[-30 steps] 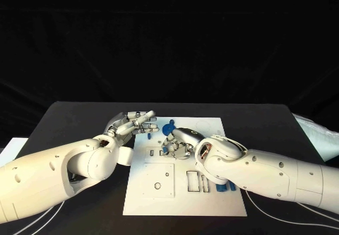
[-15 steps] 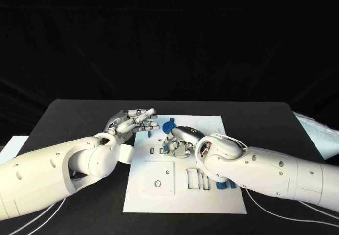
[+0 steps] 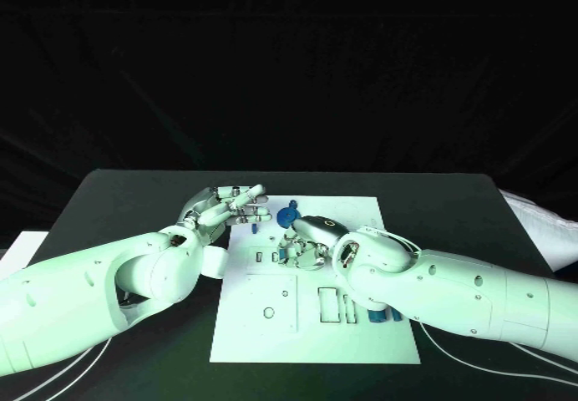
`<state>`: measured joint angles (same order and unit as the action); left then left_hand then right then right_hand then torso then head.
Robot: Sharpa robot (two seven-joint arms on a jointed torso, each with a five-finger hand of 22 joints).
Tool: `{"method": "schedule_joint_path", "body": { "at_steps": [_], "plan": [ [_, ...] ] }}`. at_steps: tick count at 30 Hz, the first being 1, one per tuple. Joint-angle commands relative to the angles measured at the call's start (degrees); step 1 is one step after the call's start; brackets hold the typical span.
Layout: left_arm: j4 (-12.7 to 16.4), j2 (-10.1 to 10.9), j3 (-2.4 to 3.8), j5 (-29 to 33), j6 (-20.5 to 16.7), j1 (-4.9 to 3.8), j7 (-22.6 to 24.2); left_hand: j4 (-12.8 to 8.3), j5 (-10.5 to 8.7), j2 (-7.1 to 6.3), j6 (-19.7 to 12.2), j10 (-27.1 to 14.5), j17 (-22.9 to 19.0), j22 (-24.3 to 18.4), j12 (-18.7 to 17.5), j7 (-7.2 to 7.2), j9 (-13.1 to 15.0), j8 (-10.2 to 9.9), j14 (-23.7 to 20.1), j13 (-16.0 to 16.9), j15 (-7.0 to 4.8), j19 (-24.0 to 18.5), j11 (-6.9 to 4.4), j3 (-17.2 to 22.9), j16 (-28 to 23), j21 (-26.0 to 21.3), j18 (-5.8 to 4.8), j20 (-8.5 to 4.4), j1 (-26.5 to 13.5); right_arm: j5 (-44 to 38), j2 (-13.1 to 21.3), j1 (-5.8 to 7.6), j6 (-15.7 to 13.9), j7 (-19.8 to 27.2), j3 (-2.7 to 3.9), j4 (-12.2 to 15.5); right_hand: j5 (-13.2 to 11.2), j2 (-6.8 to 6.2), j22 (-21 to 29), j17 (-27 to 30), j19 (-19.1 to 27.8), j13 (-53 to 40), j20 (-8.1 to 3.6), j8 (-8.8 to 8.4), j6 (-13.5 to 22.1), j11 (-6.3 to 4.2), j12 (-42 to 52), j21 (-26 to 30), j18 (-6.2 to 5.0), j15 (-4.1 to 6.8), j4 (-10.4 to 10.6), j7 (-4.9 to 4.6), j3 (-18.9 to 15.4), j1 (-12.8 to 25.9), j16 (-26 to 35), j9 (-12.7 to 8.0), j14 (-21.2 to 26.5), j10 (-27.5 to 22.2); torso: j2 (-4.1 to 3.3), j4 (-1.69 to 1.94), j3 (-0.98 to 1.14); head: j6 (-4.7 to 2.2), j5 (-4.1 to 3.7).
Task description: Assemble the parts on the task board
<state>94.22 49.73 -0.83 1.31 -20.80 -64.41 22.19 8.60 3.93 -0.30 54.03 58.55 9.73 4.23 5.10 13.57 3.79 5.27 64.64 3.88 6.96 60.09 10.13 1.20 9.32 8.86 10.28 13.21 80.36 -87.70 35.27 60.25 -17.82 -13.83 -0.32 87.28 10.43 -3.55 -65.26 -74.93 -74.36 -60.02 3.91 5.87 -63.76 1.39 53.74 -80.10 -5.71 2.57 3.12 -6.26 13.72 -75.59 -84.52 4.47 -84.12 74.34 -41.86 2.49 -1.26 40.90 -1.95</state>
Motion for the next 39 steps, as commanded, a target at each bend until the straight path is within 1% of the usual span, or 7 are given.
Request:
{"method": "schedule_joint_path", "body": {
  "at_steps": [1,12,20,24,31,37,39],
  "plan": [
    [0.14,-0.07,0.04,0.14,1.09,-0.02,0.49,-0.30,-0.07,0.61,0.03,0.23,0.08,-0.09,-0.06,0.05,-0.02,-0.39,0.41,-0.03,0.03,0.27,0.11,0.04,-0.07,-0.33,0.18,-0.07,0.17,-1.48,-0.05,-0.47,3.25,-1.82,-0.38,-0.24,0.68,-0.63,0.20,-4.52,0.48,0.38,0.10,-0.61,0.96,0.26,-0.53,0.21,0.46,-0.26,0.01,-0.40,-0.46,0.44,0.36,-0.20,-3.67,-0.32,-0.01,0.03,-0.01,0.04,0.06],
    [0.09,-0.07,0.04,0.14,1.06,-0.02,0.33,-0.53,-0.07,0.70,0.04,0.25,0.18,-0.11,-0.10,0.06,-0.02,-0.41,0.45,-0.03,0.02,0.38,0.11,0.04,-0.13,-0.42,0.17,-0.09,0.29,-2.16,-0.04,-0.60,2.46,-2.01,-0.41,-0.35,1.28,-1.54,1.53,-3.95,1.32,2.79,0.44,-1.62,2.48,0.74,-3.57,0.90,0.21,-0.65,0.05,-0.97,-1.07,0.78,0.78,-0.52,-3.53,-1.82,0.00,0.02,-0.03,0.04,0.07],
    [0.05,-0.12,0.04,0.14,1.09,-0.02,0.27,-0.56,-0.07,0.70,0.04,0.24,0.19,-0.12,-0.11,0.06,-0.03,-0.42,0.45,-0.03,0.02,0.39,0.11,0.04,-0.14,-0.43,0.17,-0.09,0.30,-2.25,-0.11,-0.62,0.01,-1.74,-0.43,-0.21,1.90,-3.14,2.93,-3.11,2.17,6.16,0.99,-2.22,4.96,1.37,-7.39,1.72,-0.06,-1.22,0.82,-1.53,-3.19,2.18,1.43,-0.70,-3.29,-4.03,0.00,0.06,-0.02,-0.03,0.00],
    [0.01,-0.13,0.04,0.14,1.11,-0.02,0.27,-0.56,-0.07,0.70,0.04,0.24,0.19,-0.12,-0.11,0.06,-0.03,-0.42,0.45,-0.03,0.02,0.39,0.11,0.04,-0.14,-0.43,0.17,-0.09,0.30,-2.15,-0.02,-0.66,-2.74,-1.38,-0.44,0.04,1.81,-3.57,3.50,-2.48,2.48,7.04,1.13,-2.17,5.70,1.49,-8.19,2.06,-0.17,-1.33,1.34,-1.62,-4.60,2.68,1.88,-0.69,-3.12,-4.66,0.01,0.03,0.01,-0.01,0.02],
    [-0.15,-0.23,0.03,0.11,1.22,-0.01,0.23,-0.83,-0.08,0.71,0.03,0.24,0.32,-0.11,-0.16,0.05,-0.03,-0.45,0.67,-0.04,-0.04,0.59,0.10,0.01,-0.09,-0.47,0.19,-0.14,0.42,-0.62,0.61,-0.84,-9.53,1.40,-0.42,1.27,2.13,-3.63,4.18,-1.91,2.83,9.05,1.31,-2.26,7.36,1.77,-10.21,2.51,-0.29,-1.54,1.63,-1.93,-5.97,2.20,2.36,-0.79,-2.96,-6.23,0.01,0.03,0.08,-0.13,0.04],
    [-0.64,-0.21,0.03,-2.39,0.82,-0.01,-1.15,-1.71,-0.06,1.26,0.98,1.97,2.36,0.43,0.30,-0.78,0.06,-0.21,4.93,0.17,-1.41,4.26,-0.87,-0.38,1.72,0.62,0.27,-1.38,0.15,1.46,2.23,-0.84,-13.77,5.67,-0.08,3.87,2.35,-3.57,4.17,-1.89,2.76,9.37,1.36,-2.21,7.71,1.82,-10.40,2.53,-0.28,-1.59,1.69,-2.00,-6.34,1.92,2.40,-0.77,-2.97,-6.51,0.09,-0.04,0.12,-0.19,0.14],
    [-0.70,0.07,0.03,-4.13,1.03,-0.03,-2.93,-1.66,-0.12,1.59,2.93,5.64,4.71,1.44,1.87,-2.04,0.31,0.61,10.52,0.94,-3.21,8.38,-2.45,-0.53,5.41,2.74,0.32,-3.03,-0.22,3.22,3.10,-0.61,-13.06,8.36,0.23,4.77,2.43,-3.53,4.37,-1.50,2.87,9.64,1.38,-2.19,7.80,1.85,-10.67,2.63,-0.32,-1.61,1.73,-2.03,-6.47,1.85,2.65,-0.77,-2.88,-6.70,0.16,-0.08,0.18,-0.42,0.03]
  ]
}}
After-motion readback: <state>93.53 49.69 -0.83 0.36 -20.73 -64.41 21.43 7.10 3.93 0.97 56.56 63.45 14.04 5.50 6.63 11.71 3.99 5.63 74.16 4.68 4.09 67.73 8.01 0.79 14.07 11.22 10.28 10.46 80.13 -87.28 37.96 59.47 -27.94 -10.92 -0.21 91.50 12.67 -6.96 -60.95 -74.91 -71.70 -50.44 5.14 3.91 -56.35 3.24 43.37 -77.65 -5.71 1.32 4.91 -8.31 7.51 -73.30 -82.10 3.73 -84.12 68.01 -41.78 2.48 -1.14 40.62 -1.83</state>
